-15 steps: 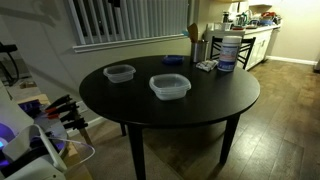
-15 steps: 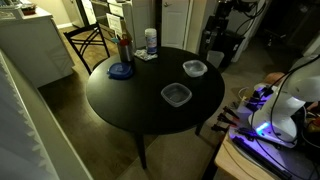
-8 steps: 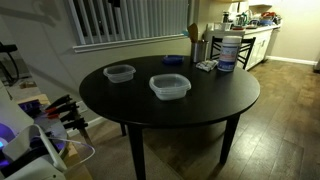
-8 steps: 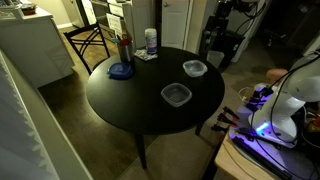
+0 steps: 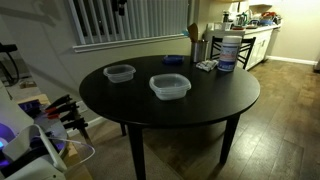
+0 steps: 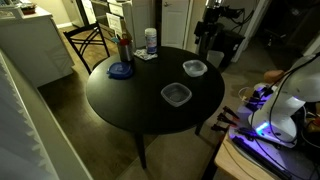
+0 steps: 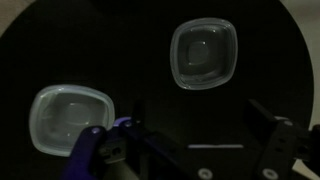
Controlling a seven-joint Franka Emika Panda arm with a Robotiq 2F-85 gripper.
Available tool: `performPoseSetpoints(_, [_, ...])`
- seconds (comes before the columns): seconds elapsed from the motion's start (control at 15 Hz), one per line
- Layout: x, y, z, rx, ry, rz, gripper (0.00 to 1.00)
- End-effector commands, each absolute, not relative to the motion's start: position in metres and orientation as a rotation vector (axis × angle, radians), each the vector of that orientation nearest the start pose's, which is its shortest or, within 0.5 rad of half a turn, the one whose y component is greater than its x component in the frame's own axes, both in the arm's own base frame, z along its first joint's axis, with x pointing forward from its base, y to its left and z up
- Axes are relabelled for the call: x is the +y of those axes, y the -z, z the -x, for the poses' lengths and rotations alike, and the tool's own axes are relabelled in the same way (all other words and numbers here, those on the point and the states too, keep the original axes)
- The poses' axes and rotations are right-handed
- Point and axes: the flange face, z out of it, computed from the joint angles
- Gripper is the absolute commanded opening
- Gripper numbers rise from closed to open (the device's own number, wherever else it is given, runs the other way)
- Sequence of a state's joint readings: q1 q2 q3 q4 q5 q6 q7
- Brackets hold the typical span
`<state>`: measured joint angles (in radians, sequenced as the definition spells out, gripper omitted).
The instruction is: Put the bowl on the left on top of the bowl on the right
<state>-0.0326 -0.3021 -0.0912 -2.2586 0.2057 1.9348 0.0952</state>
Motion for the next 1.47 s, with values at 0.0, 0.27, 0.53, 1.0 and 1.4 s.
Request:
performPoseSetpoints(0.0, [-0.006, -0.440, -0.492, 0.419, 0.040, 2.898, 1.00])
performPoseSetpoints(0.27, [0.011, -0.380, -0.511, 0.406, 0.075, 2.944, 1.00])
performPoseSetpoints(0.53, [0.009, -0.328, -0.507, 0.410, 0.008, 2.978, 1.00])
performPoseSetpoints(1.0, [0.011, -0.267, -0.490, 0.379, -0.065, 3.013, 1.00])
performPoseSetpoints(1.4, [0.012, -0.266, -0.492, 0.390, -0.098, 3.001, 1.00])
